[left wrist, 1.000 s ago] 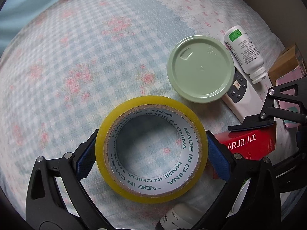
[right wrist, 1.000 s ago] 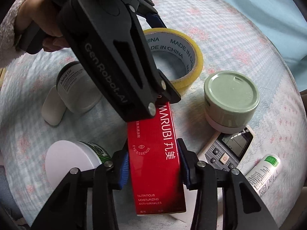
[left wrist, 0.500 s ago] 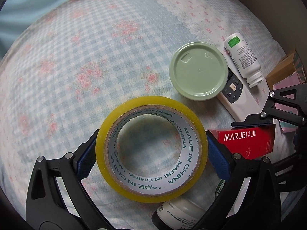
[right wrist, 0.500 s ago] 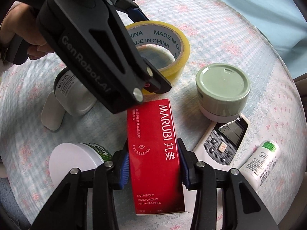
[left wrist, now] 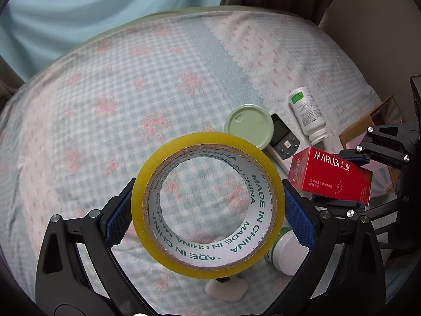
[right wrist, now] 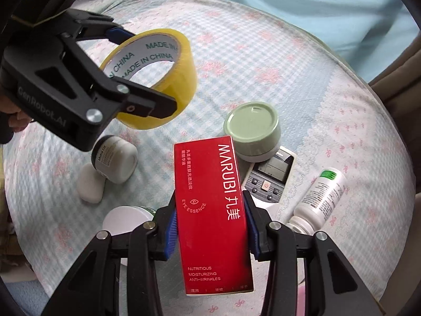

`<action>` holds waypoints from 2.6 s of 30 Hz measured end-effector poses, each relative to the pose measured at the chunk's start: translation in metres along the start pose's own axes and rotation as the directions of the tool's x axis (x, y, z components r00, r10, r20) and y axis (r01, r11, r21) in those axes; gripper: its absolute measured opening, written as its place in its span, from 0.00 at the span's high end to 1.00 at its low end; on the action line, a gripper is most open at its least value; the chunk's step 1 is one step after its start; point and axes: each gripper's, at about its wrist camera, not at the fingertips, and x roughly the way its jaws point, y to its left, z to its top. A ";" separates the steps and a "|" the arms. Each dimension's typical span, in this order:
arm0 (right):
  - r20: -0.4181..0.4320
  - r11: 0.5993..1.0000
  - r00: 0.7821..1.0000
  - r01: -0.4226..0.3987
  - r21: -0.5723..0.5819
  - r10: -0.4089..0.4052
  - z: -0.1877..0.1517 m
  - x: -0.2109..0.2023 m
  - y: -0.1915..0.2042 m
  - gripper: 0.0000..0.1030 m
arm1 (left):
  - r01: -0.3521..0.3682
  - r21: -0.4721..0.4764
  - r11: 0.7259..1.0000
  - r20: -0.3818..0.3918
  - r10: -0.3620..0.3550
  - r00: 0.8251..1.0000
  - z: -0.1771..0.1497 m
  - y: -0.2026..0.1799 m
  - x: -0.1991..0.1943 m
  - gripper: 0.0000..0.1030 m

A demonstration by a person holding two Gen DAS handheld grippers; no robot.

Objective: Organize rigid objects
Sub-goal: 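Carry the tape roll and red box with both tools over the cardboard box, then open both tools to drop tape roll and red box into the cardboard box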

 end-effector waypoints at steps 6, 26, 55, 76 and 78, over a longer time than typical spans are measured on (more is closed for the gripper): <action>0.059 0.982 0.998 -0.034 0.183 0.024 -0.001 -0.062 -0.007 0.62 | 0.010 -0.042 0.999 0.064 -0.007 0.998 -0.005 -0.011 -0.072 0.04; 0.268 0.877 0.962 -0.088 0.473 -0.048 -0.084 -0.292 -0.044 0.62 | 0.033 -0.087 0.996 0.251 -0.011 0.968 0.006 -0.175 -0.247 0.04; 0.131 0.745 0.987 -0.015 0.667 -0.098 -0.286 -0.271 -0.275 0.62 | 0.072 -0.078 0.994 0.018 -0.071 0.997 0.069 -0.442 -0.050 0.04; -0.086 0.887 0.987 -0.079 0.455 0.132 -0.290 -0.099 -0.285 0.62 | -0.029 0.093 0.995 -0.300 0.056 0.952 0.036 -0.446 0.140 0.04; -0.104 0.904 0.985 -0.081 0.419 0.136 -0.291 -0.090 -0.279 0.62 | -0.016 0.107 0.994 -0.308 0.048 0.950 0.033 -0.443 0.144 0.04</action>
